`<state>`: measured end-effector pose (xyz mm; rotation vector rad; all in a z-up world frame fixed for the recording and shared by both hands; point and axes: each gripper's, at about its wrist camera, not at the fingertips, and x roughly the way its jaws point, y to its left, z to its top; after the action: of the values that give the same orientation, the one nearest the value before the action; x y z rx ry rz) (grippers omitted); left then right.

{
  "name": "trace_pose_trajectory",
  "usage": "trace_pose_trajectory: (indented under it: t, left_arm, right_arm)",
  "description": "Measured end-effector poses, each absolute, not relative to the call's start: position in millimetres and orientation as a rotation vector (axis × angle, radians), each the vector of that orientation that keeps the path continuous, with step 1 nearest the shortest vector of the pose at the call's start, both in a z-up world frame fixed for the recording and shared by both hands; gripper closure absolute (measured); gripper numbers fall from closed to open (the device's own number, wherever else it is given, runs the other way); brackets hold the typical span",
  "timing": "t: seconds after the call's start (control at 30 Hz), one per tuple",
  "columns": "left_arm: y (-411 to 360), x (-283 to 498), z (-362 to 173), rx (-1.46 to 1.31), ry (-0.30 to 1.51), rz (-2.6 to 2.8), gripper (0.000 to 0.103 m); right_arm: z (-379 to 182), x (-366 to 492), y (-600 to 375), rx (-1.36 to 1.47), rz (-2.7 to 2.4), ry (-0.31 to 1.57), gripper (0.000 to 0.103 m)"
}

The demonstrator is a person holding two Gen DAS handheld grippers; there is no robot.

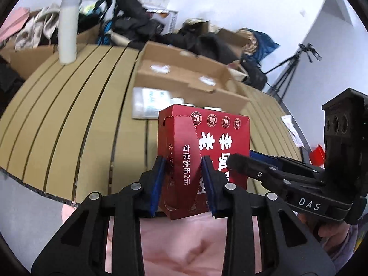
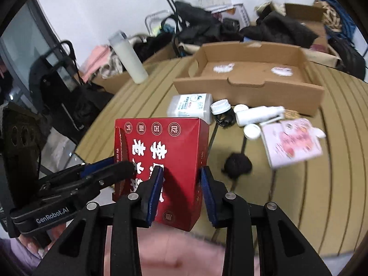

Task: Organize objects
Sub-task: 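Reach the right tool to the red box and grasp it, then carry the red box into the cardboard tray and release it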

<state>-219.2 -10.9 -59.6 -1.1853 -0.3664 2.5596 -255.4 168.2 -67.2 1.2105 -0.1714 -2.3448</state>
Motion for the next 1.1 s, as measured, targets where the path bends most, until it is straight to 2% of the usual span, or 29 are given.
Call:
trace_pose_trajectory:
  t: [0.17,0.3,0.43,0.53,0.7,0.83,0.9,0.97,1.07,1.1]
  left_arm:
    - [-0.4,-234.9,-36.6,-1.125,-0.347,2.541,0.075]
    - [12.6,-280.3,-7.4,-1.083,-0.254,2.552,0.075]
    - [16.0,-362.2,11.7,-1.111,-0.246,2.530,0.075]
    - [12.2,-431.7,3.6,-1.174,-0.271,2.487,0.075]
    - [-1.2,-538.9,-60.6,-1.392,-0.294,2.464,0.075]
    - [-3.0,-591.1,-111.1,-1.547,-0.128,2.480,0.074]
    - [-4.8,-605.2,-121.9,-1.581,-0.113,2.482,0.073]
    - [-5.1,-609.8,-124.0,-1.598,-0.096,2.461,0.070]
    - [-3.2,-597.8,-115.3,-1.540,-0.065,2.461,0.048]
    - [-2.9,-592.0,-107.5,-1.523,-0.024,2.498,0.045]
  right_arm:
    - [-37.6,-250.4,182.6,1.132,-2.412,-0.202,0.066]
    - [-8.6,-277.8,187.3,1.074,-2.465,-0.174,0.066]
    - [20.1,-348.8,189.0,1.047,-2.487,-0.161,0.066]
    - [23.3,-414.1,185.7,1.095,-2.455,-0.184,0.066]
    - [-24.6,-542.9,164.5,1.275,-2.359,-0.193,0.066]
    - [-86.3,-610.0,141.6,1.426,-2.289,-0.197,0.066]
    - [-111.4,-631.7,134.5,1.473,-2.264,-0.194,0.067]
    - [-128.0,-645.8,134.2,1.519,-2.249,-0.248,0.067]
    - [-133.5,-650.4,140.7,1.563,-2.231,-0.300,0.066]
    - [-128.7,-647.7,145.0,1.553,-2.241,-0.307,0.066]
